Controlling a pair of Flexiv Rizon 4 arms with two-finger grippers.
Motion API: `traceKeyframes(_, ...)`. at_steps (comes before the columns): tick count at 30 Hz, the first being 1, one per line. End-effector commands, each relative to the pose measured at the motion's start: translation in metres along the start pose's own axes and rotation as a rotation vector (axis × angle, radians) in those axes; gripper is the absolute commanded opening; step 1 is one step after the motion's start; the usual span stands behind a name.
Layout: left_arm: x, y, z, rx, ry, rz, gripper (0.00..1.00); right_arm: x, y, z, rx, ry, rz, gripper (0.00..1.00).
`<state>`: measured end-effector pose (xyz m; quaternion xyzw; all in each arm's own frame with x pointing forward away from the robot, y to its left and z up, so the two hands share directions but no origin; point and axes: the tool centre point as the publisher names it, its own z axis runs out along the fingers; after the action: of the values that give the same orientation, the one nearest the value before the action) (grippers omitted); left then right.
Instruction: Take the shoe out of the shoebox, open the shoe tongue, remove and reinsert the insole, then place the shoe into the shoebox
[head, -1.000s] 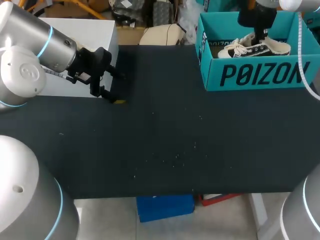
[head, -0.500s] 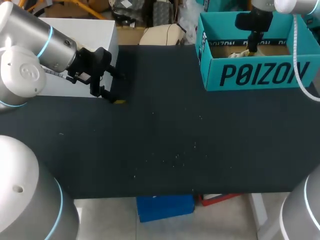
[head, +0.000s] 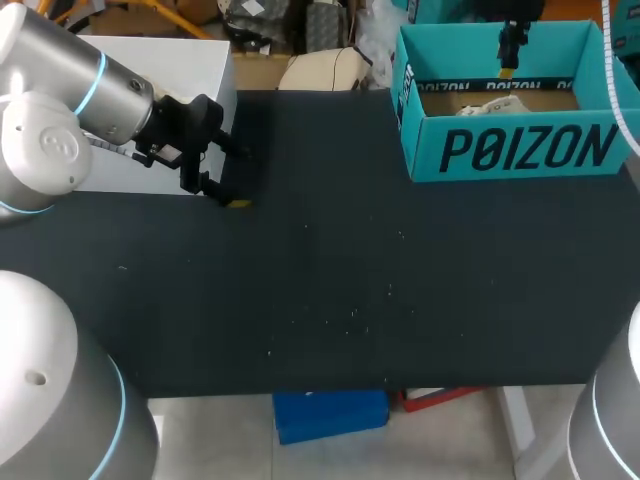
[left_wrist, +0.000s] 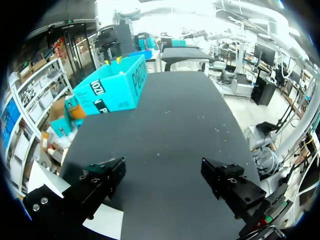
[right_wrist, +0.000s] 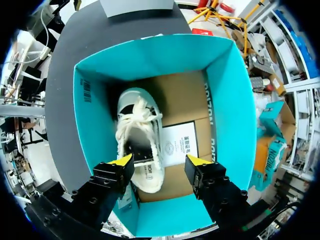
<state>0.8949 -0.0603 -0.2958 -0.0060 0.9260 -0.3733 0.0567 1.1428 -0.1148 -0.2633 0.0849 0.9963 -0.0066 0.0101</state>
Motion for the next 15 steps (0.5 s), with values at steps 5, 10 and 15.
traceKeyframes(5,0.0,0.0,0.002,-0.001,-0.003,0.001,1.0,0.066,0.038,-0.073,0.041,-0.044,0.026,0.67)
traceKeyframes(10,0.0,0.0,0.002,-0.001,-0.003,0.001,1.0,0.105,0.069,-0.081,0.025,-0.065,0.05,0.66)
traceKeyframes(15,0.0,0.0,0.002,-0.001,-0.003,0.001,1.0,0.141,0.093,-0.081,0.012,-0.094,0.066,0.68)
